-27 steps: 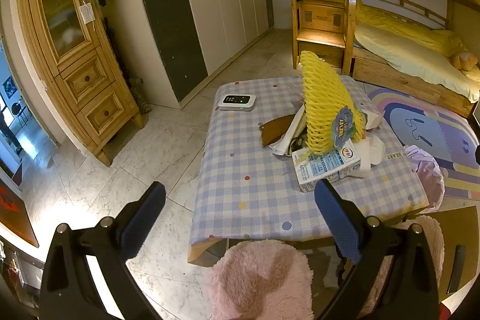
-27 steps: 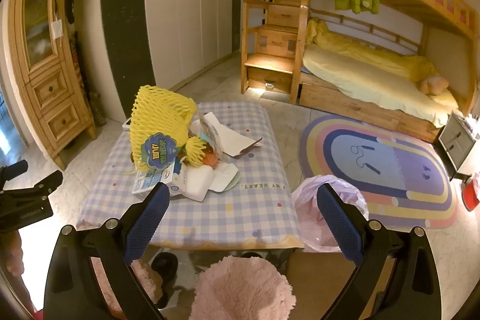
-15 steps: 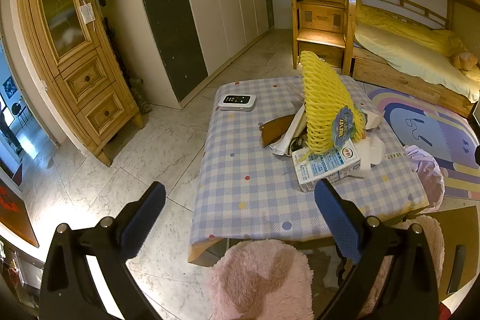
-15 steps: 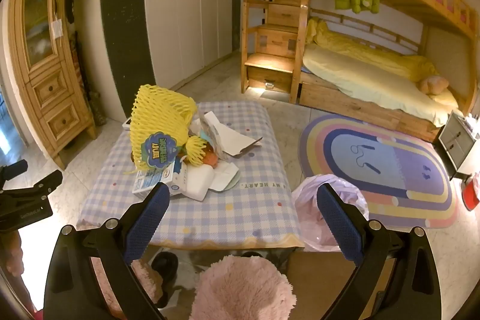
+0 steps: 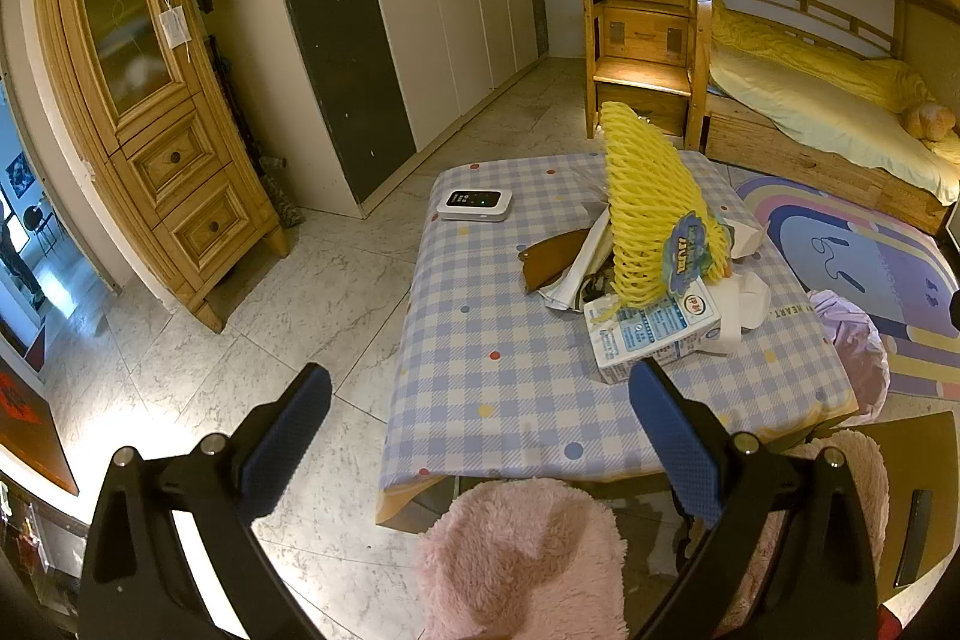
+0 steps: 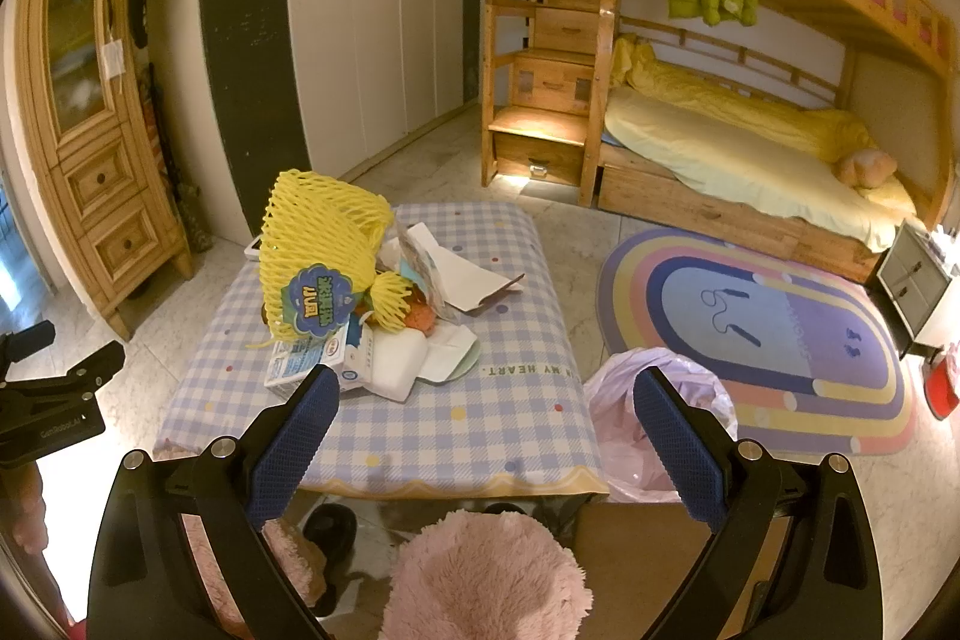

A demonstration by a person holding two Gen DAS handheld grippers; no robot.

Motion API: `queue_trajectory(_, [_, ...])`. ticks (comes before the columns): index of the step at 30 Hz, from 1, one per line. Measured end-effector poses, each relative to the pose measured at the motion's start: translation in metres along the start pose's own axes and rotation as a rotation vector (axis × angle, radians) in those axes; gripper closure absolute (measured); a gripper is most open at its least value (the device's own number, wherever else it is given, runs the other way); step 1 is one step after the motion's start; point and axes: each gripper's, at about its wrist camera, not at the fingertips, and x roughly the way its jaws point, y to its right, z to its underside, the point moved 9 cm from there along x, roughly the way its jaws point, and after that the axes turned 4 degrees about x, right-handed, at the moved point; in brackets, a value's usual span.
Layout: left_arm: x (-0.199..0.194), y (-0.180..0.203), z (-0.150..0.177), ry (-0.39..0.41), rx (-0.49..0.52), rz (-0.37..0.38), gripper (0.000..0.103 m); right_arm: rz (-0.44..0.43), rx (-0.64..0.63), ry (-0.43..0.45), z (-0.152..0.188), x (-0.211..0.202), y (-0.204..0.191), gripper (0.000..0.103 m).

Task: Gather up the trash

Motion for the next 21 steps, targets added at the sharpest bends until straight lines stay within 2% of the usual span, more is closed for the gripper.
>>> queue_trajectory(13, [0.004,0.0,0.0,-0.001,-0.011,0.008,0.006,0.004,-0.003,-0.004,-0.005,0.0,0.004,0.005])
queue_trajectory(21, [0.034,0.016,-0.002,-0.013,0.033,0.047,0.006,0.012,-0.034,-0.002,0.003,0.034,0.005,0.005])
